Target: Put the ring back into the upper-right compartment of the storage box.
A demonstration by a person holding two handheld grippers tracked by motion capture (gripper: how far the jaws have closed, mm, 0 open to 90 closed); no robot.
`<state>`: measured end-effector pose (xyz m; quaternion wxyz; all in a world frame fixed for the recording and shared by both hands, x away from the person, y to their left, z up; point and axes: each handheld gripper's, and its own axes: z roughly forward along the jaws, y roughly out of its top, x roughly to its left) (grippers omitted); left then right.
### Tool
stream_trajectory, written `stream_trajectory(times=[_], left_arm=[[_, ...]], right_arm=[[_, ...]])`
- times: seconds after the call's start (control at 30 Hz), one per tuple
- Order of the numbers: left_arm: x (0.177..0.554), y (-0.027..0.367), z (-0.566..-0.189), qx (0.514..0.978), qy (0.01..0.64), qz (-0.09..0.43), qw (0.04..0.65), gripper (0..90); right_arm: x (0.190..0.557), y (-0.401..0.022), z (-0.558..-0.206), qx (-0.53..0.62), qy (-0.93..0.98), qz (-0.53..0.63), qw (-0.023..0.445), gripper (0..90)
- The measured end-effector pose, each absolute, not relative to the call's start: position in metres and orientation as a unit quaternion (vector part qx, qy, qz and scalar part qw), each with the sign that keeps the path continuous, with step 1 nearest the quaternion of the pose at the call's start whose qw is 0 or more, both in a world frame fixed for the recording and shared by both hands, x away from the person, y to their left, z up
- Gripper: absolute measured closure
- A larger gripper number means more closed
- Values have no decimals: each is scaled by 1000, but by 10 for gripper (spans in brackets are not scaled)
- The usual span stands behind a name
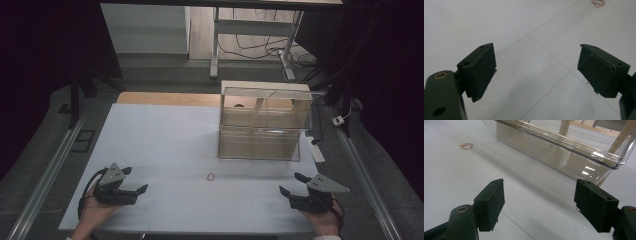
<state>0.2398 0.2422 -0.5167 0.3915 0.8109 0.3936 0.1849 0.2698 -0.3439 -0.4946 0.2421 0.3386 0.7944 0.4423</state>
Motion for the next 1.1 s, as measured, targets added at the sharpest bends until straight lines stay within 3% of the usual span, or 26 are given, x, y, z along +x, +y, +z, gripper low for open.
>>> stream_trajectory(times=[1.1], left_arm=[[228,244,-518,810,396,191,389,157]], right_arm=[[275,-330,-495,329,801,449,220,283]])
